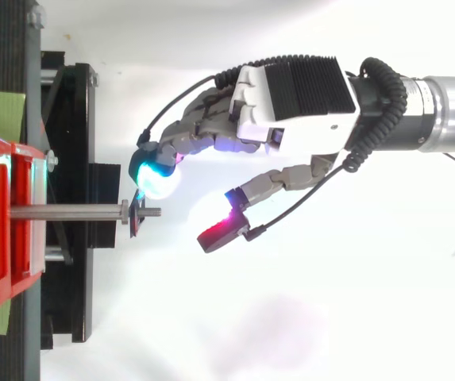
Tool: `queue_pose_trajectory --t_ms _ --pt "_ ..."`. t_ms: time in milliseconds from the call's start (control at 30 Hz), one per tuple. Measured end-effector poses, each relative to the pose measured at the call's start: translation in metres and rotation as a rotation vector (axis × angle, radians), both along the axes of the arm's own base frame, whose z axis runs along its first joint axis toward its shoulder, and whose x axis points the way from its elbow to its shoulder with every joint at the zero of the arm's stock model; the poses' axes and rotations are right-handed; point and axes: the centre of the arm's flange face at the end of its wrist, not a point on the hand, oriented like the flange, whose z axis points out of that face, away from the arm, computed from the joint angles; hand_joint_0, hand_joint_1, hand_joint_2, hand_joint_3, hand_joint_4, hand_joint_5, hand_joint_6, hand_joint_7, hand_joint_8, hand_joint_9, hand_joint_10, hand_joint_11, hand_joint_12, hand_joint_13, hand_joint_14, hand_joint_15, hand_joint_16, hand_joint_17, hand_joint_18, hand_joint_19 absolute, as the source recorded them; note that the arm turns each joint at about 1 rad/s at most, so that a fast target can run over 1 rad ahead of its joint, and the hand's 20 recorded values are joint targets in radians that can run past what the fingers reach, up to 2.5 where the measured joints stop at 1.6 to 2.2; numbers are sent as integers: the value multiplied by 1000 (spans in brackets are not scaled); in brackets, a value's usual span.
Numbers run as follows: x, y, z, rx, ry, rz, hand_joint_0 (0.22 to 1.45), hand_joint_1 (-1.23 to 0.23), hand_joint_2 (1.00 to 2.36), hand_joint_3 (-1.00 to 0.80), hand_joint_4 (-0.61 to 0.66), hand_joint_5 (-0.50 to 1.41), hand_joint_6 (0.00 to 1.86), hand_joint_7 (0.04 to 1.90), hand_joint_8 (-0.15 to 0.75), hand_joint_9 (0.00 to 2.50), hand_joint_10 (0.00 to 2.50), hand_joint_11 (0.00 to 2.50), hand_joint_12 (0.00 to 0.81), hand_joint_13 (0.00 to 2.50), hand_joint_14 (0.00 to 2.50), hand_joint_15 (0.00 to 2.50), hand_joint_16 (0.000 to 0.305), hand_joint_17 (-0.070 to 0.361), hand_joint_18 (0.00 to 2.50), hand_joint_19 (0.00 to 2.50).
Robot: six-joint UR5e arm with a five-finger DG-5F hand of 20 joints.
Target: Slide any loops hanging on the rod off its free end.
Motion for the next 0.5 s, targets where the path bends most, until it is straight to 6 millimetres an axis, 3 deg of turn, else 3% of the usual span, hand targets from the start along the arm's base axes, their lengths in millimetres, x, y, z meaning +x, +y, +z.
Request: queue_pose_trajectory --t_ms 500 --pt "9 -19 21 -26 -36 41 562 -474 1012 -380 210 -186 503 936 287 730 9 273 308 758 6 152 43 96 690 317"
